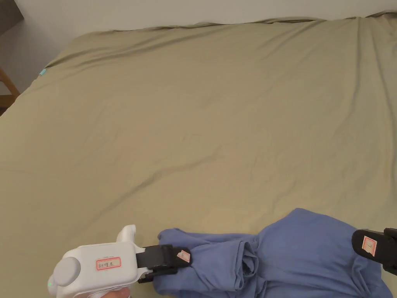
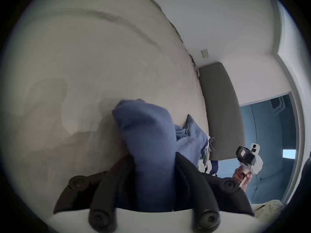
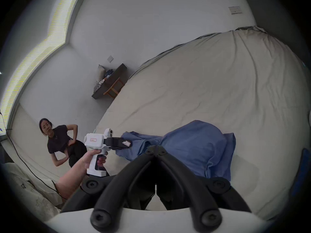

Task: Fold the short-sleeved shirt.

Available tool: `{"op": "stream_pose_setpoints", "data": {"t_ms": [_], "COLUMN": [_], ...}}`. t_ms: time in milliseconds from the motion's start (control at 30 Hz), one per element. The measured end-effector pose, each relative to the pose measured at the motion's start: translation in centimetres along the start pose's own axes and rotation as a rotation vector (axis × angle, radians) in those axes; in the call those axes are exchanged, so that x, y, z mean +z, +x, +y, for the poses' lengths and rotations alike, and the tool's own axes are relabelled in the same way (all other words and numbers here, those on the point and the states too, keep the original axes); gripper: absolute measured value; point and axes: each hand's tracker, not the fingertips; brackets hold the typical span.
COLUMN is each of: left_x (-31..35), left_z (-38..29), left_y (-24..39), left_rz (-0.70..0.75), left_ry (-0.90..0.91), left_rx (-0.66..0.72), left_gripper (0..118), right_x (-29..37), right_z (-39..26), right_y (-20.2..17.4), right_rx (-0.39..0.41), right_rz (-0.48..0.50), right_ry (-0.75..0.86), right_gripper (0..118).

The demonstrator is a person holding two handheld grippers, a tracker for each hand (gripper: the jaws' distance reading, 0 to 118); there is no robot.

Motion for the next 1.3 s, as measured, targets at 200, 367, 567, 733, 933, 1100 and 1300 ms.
{"op": "stream_pose_setpoints", "data": {"t_ms": [200, 367, 567, 733, 933, 1100, 1300], "left_x": [4.6, 10.6, 12.4, 8.0, -3.6, -13.2, -15.0], "left_z": [-0.2, 2.2, 2.8, 0.9, -0.7, -2.8, -4.6], "left_y": [0.8, 1.0, 4.2, 10.8, 17.1, 18.1, 18.4], "left_rz": [-0.081, 0.095, 0.403, 0.315, 0.253, 0.447, 0.441], "left_ry": [0.058, 0.163, 0.181, 0.215, 0.090, -0.052, -0.022], "left_rx": [0.034, -0.016, 0.015, 0.010, -0.170, -0.326, -0.485], "left_gripper": [21, 21, 21, 21, 21, 21, 100], "right_x": [-0.2, 0.0, -0.3, -0.8, -0.7, 0.0, 0.2], "right_z": [0.1, 0.2, -0.1, -0.3, -0.3, -0.6, -1.2], "right_y": [-0.2, 0.0, 0.6, 0.8, 1.1, 1.7, 3.0], "right_rx": [0.000, 0.018, 0.041, 0.016, 0.017, -0.002, -0.028], "right_rz": [-0.003, -0.041, -0.118, -0.101, -0.106, -0.109, -0.138], "right_ry": [-0.004, -0.015, -0.026, -0.042, -0.046, -0.039, -0.049], "right_gripper": [2, 2, 2, 2, 2, 2, 2]}}
